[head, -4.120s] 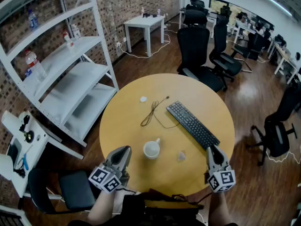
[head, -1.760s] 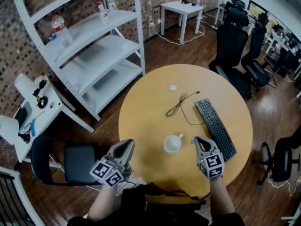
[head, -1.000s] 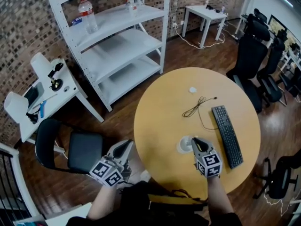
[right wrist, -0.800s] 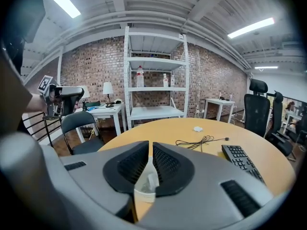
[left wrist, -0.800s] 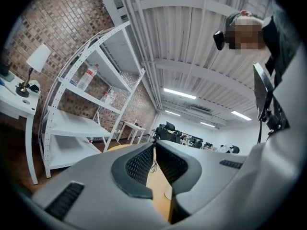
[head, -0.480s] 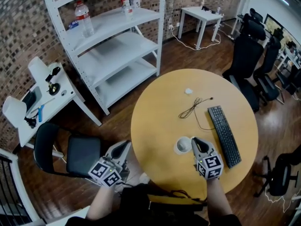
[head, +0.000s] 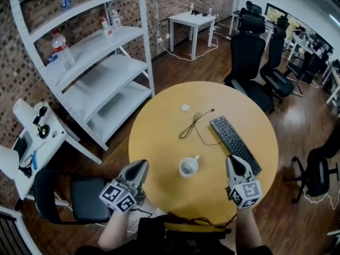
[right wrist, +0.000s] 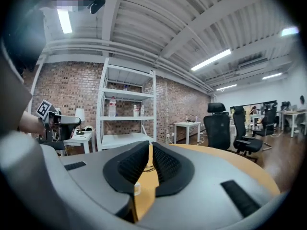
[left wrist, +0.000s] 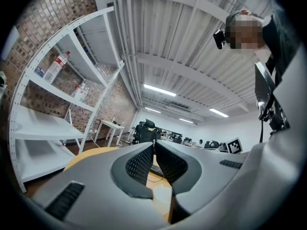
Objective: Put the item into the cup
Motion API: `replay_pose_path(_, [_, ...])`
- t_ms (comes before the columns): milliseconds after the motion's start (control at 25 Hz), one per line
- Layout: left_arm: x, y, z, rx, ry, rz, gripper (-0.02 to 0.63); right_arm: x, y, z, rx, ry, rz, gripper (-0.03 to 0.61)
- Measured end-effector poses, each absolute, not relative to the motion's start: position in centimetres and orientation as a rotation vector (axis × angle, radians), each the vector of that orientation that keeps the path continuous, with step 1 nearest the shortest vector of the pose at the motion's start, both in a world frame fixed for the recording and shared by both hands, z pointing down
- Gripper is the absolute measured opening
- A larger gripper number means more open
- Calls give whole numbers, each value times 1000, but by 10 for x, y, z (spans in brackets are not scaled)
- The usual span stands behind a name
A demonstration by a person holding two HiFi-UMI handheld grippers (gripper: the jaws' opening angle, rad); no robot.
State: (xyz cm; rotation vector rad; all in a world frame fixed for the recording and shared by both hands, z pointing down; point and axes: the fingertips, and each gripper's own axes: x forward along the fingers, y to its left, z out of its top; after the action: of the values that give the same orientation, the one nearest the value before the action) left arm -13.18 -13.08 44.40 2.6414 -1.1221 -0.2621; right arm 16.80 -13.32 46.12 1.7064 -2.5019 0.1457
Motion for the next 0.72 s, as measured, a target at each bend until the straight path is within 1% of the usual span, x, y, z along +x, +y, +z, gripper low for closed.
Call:
replay_pose_path(80, [-116, -133, 445, 2662, -1066, -246, 11, 191, -120, 458, 1790, -2472, 150, 32])
replay_pose_path(160, [-100, -135, 445, 2686, -1013, -231, 11, 214, -105, 456, 1888, -2439, 151, 6])
replay_pose_path(400, [-58, -140, 441, 2771, -872, -167, 11, 276, -58, 463, 2141, -2302, 180, 6])
replay_pose_path(560, [-45, -144, 436, 2777, -850, -187, 11, 296, -39, 464, 2209, -2245, 167, 5])
replay_pose_path(720, [-39, -142, 436, 2765, -840, -207, 11, 295, -37, 462, 2214, -2246, 156, 3])
